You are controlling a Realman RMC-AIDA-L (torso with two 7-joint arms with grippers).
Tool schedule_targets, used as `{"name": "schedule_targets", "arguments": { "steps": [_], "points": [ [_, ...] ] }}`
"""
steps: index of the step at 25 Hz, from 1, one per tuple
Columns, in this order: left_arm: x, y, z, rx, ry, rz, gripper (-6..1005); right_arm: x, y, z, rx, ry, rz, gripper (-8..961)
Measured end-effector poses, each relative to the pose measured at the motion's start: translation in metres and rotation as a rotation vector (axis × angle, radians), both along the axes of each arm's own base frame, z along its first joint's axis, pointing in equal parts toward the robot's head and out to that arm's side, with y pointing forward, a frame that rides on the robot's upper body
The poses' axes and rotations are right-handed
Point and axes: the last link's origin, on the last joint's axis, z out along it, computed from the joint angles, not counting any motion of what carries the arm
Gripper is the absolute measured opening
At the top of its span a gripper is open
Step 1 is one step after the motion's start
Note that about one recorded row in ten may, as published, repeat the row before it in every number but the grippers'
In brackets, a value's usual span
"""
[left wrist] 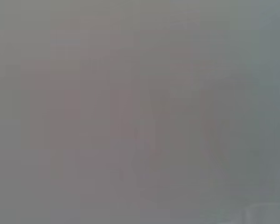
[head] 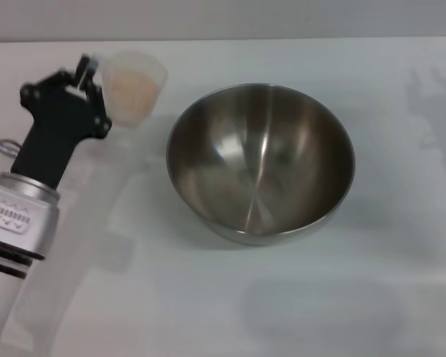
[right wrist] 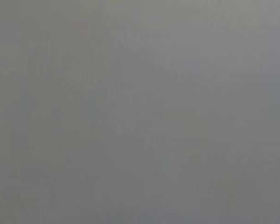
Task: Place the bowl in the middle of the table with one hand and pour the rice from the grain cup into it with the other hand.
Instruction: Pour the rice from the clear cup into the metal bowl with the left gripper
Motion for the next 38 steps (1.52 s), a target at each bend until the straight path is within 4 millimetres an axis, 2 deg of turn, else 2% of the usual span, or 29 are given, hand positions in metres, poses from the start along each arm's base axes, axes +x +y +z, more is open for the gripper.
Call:
{"name": "schedule_targets", "arguments": {
  "steps": [3,5,8,9,16,23,31,38],
  "points": [
    [0.018,0.001,0.005,0.106,0.127,-0.113,42,0.0,0.001,0.0,0.001,-0.005,0.001,346],
    [0.022,0.001,0.004,0.122,0.158,-0.137,45,-0.001,0.002,0.001,0.002,-0.007,0.002,346],
    [0.045,-0.001,-0.006,0.228,0.401,-0.268,49,-0.001,0.002,0.001,0.003,-0.009,0.003,346],
    [0.045,-0.001,-0.006,0.228,0.401,-0.268,50,-0.001,0.002,0.001,0.003,-0.01,0.004,346],
    [0.068,-0.007,-0.024,0.351,0.7,-0.436,60,-0.003,0.004,0.002,0.004,-0.013,0.009,346],
    [0.077,-0.006,-0.044,0.43,0.995,-0.544,70,-0.004,0.007,0.003,0.003,-0.02,0.013,347],
    [0.081,-0.004,-0.047,0.604,1.239,-0.597,81,-0.004,0.008,0.004,0.004,-0.025,0.013,347],
    [0.077,-0.005,-0.047,0.652,1.317,-0.6,91,-0.003,0.008,0.005,0.003,-0.032,0.008,346]
  ]
}}
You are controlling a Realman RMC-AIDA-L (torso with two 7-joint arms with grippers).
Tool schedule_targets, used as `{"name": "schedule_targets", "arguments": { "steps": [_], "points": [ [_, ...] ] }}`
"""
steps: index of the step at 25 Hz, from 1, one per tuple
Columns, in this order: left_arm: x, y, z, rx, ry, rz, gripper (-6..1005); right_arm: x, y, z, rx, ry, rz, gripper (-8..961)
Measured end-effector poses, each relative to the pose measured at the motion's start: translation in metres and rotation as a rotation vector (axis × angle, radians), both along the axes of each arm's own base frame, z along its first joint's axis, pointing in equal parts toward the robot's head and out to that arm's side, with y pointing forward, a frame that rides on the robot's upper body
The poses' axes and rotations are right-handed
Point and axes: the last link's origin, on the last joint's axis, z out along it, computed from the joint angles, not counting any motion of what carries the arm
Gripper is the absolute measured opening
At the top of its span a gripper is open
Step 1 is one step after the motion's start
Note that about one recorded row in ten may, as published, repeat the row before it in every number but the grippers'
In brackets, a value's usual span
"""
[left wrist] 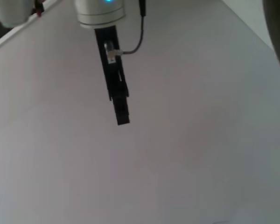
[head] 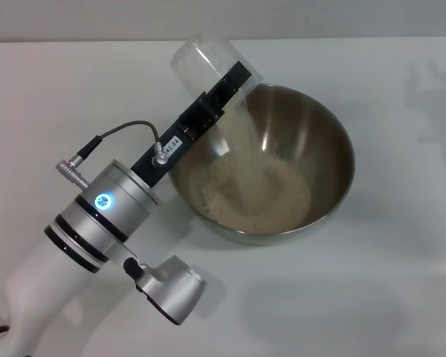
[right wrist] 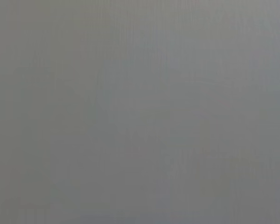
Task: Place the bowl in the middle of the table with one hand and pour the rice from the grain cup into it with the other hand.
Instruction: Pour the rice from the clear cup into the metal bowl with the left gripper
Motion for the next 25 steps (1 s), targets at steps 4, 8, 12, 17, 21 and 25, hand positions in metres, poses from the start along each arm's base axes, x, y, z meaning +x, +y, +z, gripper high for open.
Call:
{"name": "schedule_targets", "arguments": {
  "steps": [4,8,12,17,21,25],
  "points": [
    [-0.004,0.004,0.002,0.013,0.002,0.02,97,0.0,0.0,0.001,0.002,-0.001,0.0,347],
    [-0.001,-0.011,-0.01,-0.048,0.02,-0.009,102,0.0,0.0,0.002,0.004,-0.002,0.001,347],
    [-0.002,-0.013,-0.013,-0.064,0.03,0.009,108,0.0,0.0,0.002,0.004,-0.002,0.002,347],
    [-0.001,-0.008,-0.006,-0.085,-0.077,0.072,115,0.0,0.0,0.002,0.004,-0.002,0.003,347],
    [-0.001,-0.006,0.0,-0.176,-0.249,0.154,120,0.0,0.001,0.002,0.004,-0.003,0.003,347],
    [-0.003,0.0,0.014,-0.336,-0.585,0.292,126,0.0,0.002,0.001,-0.001,-0.007,0.0,346]
  ]
}}
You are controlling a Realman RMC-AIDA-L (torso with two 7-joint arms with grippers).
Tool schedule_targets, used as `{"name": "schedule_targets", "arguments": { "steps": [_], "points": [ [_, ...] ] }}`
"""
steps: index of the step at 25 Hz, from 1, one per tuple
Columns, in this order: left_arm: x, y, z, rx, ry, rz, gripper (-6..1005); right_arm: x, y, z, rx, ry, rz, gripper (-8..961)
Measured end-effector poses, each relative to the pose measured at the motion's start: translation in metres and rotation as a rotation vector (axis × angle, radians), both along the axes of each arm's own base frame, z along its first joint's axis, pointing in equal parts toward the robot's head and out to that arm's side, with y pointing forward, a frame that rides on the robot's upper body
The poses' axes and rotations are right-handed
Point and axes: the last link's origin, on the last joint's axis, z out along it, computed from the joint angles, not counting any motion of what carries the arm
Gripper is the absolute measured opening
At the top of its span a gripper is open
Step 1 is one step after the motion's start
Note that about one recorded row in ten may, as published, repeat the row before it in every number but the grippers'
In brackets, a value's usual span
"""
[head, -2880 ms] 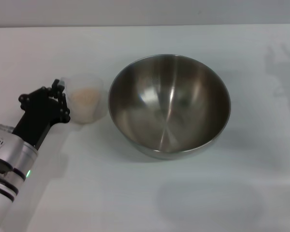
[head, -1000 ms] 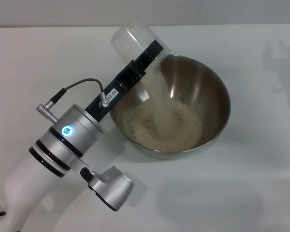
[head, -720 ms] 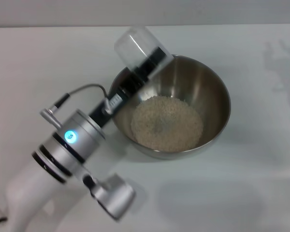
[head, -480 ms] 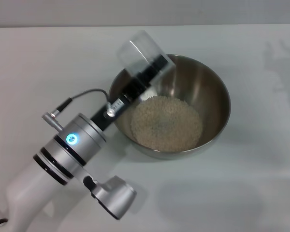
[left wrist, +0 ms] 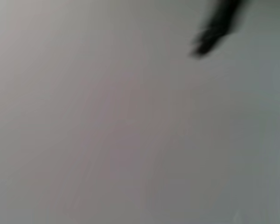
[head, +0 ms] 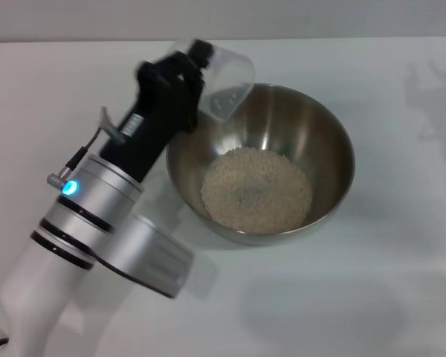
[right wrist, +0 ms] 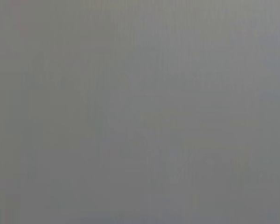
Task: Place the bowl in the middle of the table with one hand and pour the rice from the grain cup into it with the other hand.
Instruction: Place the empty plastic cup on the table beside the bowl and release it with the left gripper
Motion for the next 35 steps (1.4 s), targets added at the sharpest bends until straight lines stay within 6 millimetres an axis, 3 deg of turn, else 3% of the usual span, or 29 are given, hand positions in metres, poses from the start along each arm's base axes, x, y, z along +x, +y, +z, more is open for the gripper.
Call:
{"name": "schedule_targets", "arguments": {
  "steps": [3,4,8,16,22,35],
  "points": [
    [-0.01,0.009,0.012,-0.134,-0.328,0.143,130,0.0,0.001,0.0,-0.002,-0.004,0.0,346],
    [-0.01,0.009,0.012,-0.134,-0.328,0.143,131,-0.001,0.002,0.0,-0.002,-0.004,0.001,346],
    [-0.034,0.024,0.021,-0.222,-0.611,0.319,137,-0.002,0.002,0.001,-0.001,-0.005,0.005,346],
    [-0.097,0.046,0.032,-0.309,-1.042,0.672,148,-0.004,0.003,0.002,0.005,-0.002,0.015,346],
    [-0.119,0.048,0.03,-0.328,-1.134,0.801,156,-0.005,0.003,0.002,0.005,-0.001,0.02,347],
    [-0.121,0.044,0.018,-0.383,-1.08,0.857,175,-0.006,0.002,0.003,0.009,0.001,0.031,368]
  ]
}}
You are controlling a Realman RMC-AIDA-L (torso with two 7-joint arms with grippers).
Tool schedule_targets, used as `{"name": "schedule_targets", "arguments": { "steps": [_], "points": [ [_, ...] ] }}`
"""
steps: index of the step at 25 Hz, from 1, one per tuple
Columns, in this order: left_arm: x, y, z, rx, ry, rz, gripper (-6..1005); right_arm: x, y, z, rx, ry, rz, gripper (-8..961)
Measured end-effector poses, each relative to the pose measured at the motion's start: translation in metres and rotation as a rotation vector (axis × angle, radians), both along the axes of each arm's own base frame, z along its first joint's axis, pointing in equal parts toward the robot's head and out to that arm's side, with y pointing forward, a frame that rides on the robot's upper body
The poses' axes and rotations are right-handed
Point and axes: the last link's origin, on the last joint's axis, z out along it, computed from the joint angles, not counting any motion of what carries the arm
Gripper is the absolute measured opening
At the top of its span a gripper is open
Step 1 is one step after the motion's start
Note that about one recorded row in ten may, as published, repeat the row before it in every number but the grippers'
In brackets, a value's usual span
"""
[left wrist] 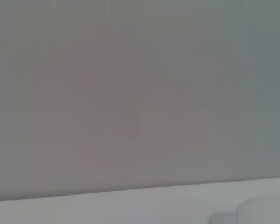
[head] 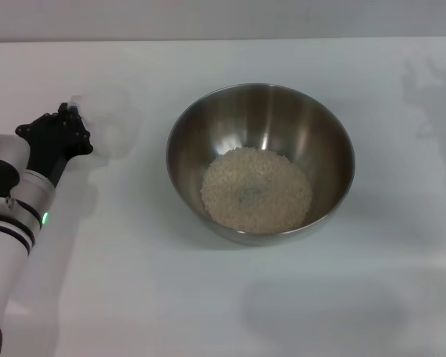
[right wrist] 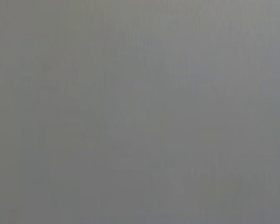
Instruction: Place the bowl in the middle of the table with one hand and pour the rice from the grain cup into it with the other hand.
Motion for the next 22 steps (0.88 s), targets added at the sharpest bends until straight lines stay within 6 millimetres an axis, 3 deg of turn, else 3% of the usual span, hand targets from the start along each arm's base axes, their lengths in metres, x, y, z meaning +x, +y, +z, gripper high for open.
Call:
{"name": "schedule_targets", "arguments": {
  "steps": [6,14,18,22],
  "points": [
    [-0.005,-0.01,0.001,0.007,-0.011,0.008,183,0.001,-0.001,0.0,-0.001,-0.002,-0.004,381],
    [-0.015,-0.039,0.018,0.133,-0.097,-0.033,461,0.009,-0.005,-0.001,-0.003,-0.004,-0.036,398],
    [-0.008,-0.054,0.036,0.244,-0.179,-0.138,556,0.021,-0.01,-0.009,-0.032,-0.011,-0.095,406],
    [0.004,-0.054,0.043,0.29,-0.209,-0.21,651,0.036,-0.013,-0.025,-0.115,-0.009,-0.192,414]
  ]
}}
